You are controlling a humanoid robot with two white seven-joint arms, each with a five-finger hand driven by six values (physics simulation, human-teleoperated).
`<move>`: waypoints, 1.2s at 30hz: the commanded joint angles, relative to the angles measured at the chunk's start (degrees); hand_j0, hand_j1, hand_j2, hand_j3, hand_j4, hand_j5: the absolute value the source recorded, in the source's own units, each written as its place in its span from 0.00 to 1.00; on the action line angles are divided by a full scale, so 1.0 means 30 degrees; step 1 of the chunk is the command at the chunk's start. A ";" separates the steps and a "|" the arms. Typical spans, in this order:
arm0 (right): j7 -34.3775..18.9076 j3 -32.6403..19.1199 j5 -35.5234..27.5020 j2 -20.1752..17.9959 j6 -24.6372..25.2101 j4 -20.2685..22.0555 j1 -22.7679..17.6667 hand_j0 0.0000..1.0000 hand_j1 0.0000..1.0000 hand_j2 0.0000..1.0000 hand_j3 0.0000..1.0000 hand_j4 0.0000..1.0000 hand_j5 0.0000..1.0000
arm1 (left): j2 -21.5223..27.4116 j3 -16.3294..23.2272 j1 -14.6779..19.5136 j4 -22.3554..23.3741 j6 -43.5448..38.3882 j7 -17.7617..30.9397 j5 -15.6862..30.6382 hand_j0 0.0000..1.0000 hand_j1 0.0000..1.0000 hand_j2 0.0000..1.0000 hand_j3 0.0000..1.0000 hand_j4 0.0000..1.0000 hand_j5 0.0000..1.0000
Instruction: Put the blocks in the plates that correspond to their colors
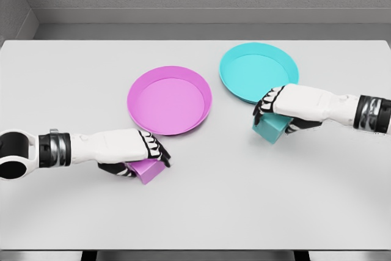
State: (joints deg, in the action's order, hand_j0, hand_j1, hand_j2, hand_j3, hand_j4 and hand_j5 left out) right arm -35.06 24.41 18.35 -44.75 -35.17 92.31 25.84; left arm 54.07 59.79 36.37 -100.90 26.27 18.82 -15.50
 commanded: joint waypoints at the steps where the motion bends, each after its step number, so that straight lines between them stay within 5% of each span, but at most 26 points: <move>1: 0.0018 -0.0198 -0.0314 0.0208 0.0057 -0.1004 0.0029 0.56 0.56 0.56 0.56 0.56 0.56 | 0.0024 0.0051 0.0004 0.0001 0.0966 0.0405 -0.0048 0.44 0.44 0.44 0.44 0.44 0.44; 7: 0.0018 -0.0373 -0.1398 0.1028 0.0057 -0.2761 0.1406 0.56 0.56 0.56 0.56 0.56 0.56 | 0.0053 0.0051 0.0238 -0.0028 0.1612 0.0405 0.0040 0.43 0.43 0.43 0.43 0.43 0.43; 13: 0.0018 -0.1135 -0.2336 0.3166 0.0057 -0.5075 0.5127 0.56 0.56 0.56 0.56 0.56 0.56 | -0.0005 -0.0008 0.0560 -0.0028 0.2169 0.0376 0.0128 0.43 0.43 0.43 0.43 0.43 0.43; 14: 0.0018 -0.1135 -0.2307 0.3342 0.0057 -0.5281 0.5244 0.65 0.65 0.65 0.65 0.65 0.65 | -0.0005 -0.0008 0.0707 -0.0028 0.2169 0.0376 0.0128 0.43 0.43 0.43 0.43 0.43 0.43; 16: 0.0018 -0.1135 -0.2307 0.3284 0.0057 -0.5574 0.5098 0.98 0.98 0.98 0.98 0.98 0.98 | -0.0093 -0.0066 0.1176 -0.0028 0.2169 0.0347 0.0244 0.43 0.43 0.43 0.43 0.43 0.43; 20: 0.0018 -0.3830 -0.2102 0.2992 0.0057 -0.8005 0.4834 1.00 1.00 1.00 1.00 1.00 1.00 | -0.0152 -0.0154 0.2055 0.0030 0.1964 0.0318 0.0450 0.43 0.43 0.43 0.43 0.43 0.43; 27: 0.0018 -0.3977 -0.1692 0.2815 0.0057 -0.8739 0.4424 1.00 1.00 1.00 1.00 1.00 1.00 | -0.0415 -0.0359 0.3519 0.0733 0.1496 0.0259 0.1300 0.43 0.43 0.43 0.43 0.43 0.43; 36: 0.0018 -0.4006 -0.0754 0.1673 0.0057 -0.8621 0.3604 1.00 1.00 1.00 1.00 1.00 1.00 | -0.4868 -0.0740 0.5219 0.7031 0.0236 0.0435 0.1007 0.43 0.43 0.43 0.43 0.43 0.43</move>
State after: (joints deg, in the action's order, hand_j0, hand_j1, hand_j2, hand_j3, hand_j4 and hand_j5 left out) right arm -35.03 12.48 16.24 -38.68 -35.19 66.45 36.12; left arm 42.30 57.87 52.12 -83.94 28.14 20.16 -12.68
